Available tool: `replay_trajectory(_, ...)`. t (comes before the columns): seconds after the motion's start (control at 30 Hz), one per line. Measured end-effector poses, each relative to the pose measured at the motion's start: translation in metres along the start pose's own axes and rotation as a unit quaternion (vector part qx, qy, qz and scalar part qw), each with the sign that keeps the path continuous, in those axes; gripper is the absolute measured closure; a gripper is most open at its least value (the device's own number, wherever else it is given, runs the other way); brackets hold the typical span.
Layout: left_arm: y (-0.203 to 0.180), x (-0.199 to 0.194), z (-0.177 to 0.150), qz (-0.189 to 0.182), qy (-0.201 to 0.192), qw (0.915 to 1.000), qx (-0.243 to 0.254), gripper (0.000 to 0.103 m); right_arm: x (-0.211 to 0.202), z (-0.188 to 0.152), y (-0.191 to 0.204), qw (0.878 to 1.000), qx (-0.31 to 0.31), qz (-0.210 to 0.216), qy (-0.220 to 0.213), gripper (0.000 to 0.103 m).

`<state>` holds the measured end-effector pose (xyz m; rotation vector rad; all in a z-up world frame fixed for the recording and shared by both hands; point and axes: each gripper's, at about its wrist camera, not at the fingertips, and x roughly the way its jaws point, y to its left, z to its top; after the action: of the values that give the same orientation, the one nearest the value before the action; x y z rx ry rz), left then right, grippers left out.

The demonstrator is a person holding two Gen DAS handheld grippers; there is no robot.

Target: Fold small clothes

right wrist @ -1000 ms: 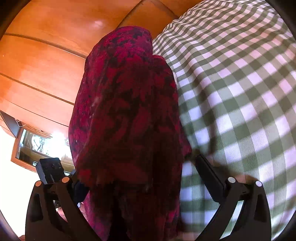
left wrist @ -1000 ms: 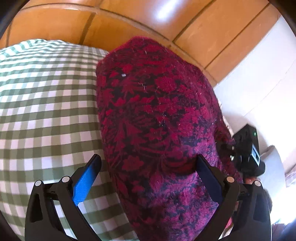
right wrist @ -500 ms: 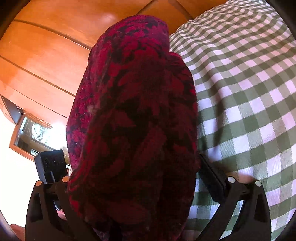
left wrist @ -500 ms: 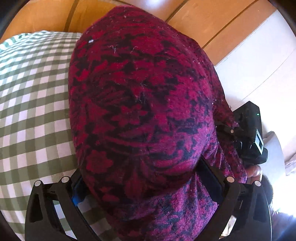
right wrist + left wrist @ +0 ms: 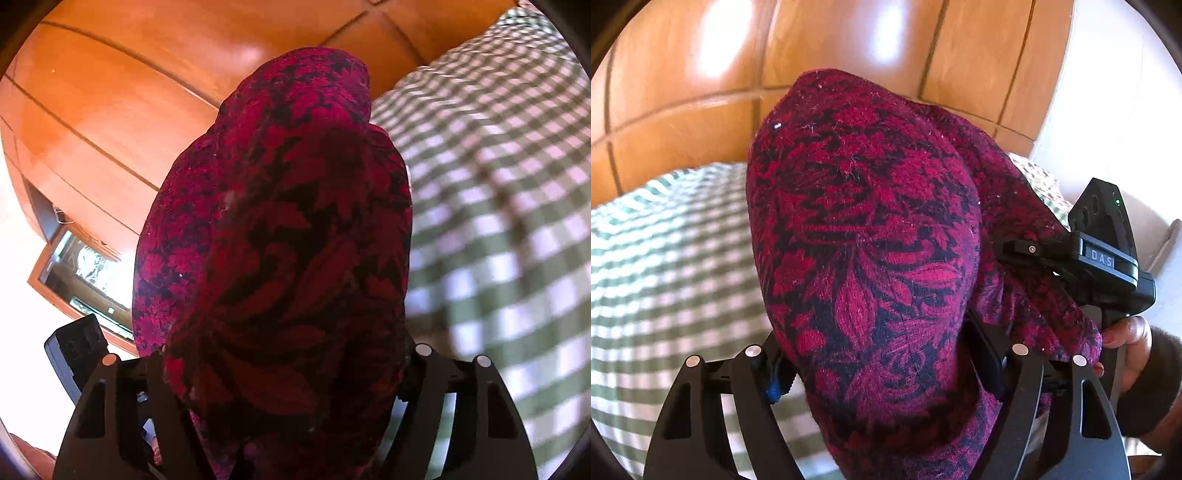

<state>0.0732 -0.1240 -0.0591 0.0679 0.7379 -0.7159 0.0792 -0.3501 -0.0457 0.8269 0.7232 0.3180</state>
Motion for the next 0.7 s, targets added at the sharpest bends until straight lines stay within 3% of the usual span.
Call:
replay_trajectory(0.33, 0.051, -0.007, 0.024, 0.080, -0.055, 0.9952, 0.007, 0.029, 0.083, 0.024, 0.043, 0.998, -0.048, 0.041, -0.013, 0.034)
replay_trajectory(0.7, 0.135, 0.038, 0.067, 0.101, -0.069, 0.9914, -0.047, 0.029, 0.167, 0.069, 0.082, 0.993, -0.120, -0.005, -0.015, 0.034)
